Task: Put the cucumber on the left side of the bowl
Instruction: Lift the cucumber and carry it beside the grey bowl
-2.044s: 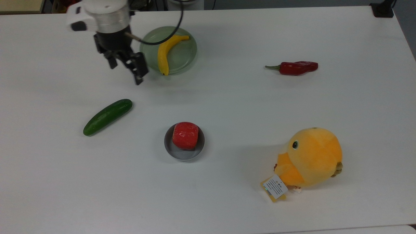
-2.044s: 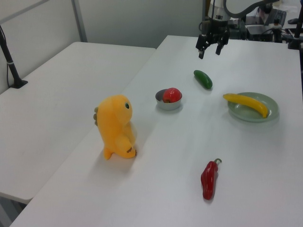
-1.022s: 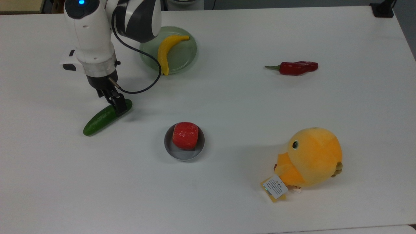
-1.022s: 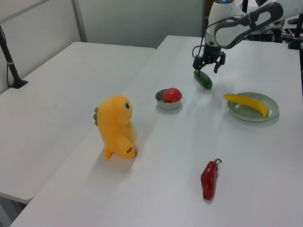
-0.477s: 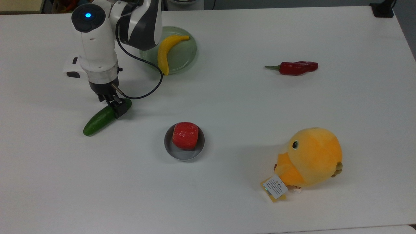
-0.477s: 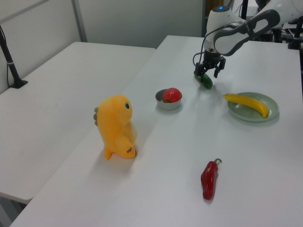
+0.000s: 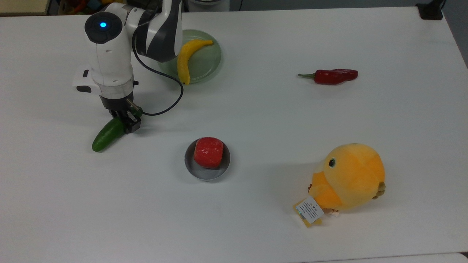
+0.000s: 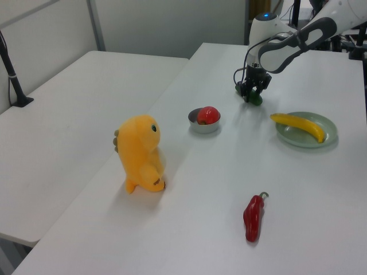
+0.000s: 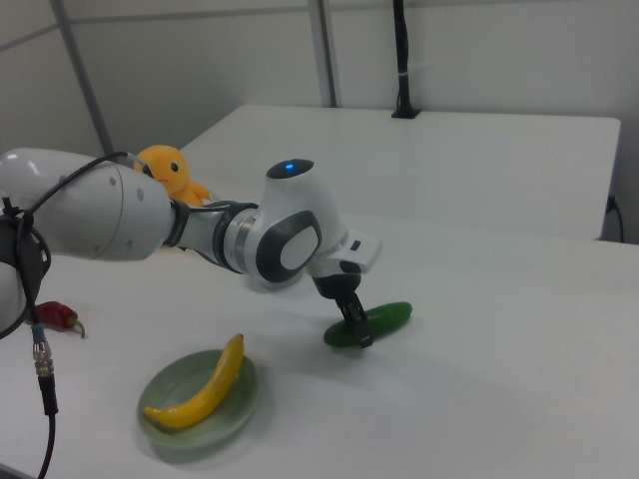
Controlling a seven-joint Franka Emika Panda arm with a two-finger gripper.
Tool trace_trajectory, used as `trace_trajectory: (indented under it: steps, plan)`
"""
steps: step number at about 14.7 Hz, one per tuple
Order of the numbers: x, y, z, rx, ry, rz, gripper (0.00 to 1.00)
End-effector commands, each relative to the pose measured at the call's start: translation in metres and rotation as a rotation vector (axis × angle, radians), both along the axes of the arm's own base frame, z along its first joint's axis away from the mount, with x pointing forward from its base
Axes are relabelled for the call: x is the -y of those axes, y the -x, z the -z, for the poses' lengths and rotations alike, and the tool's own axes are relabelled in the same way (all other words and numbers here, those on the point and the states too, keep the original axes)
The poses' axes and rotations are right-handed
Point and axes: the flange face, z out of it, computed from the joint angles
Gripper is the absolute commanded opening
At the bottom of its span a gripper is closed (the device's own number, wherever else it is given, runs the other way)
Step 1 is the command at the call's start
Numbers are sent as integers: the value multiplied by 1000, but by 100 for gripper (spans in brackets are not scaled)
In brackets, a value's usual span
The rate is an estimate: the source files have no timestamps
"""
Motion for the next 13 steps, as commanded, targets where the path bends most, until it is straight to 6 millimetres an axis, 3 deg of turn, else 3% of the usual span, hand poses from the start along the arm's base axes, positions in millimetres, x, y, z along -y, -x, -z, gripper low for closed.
trace_trajectory:
  steps: [1, 3, 4, 7, 10, 12, 13]
  plan:
    - [-1, -3, 1, 16, 10, -4, 34]
    - [-6, -4, -8, 30, 5, -12, 34]
    - [-19, -7, -17, 44, -5, -30, 34]
    - [-51, -15, -68, 124, -20, -73, 34]
    - [-98, -21, -106, 181, -43, -145, 34]
    - [-144, -18, -141, 226, -35, -224, 35]
    - [-168, -17, -146, 232, -29, -272, 36]
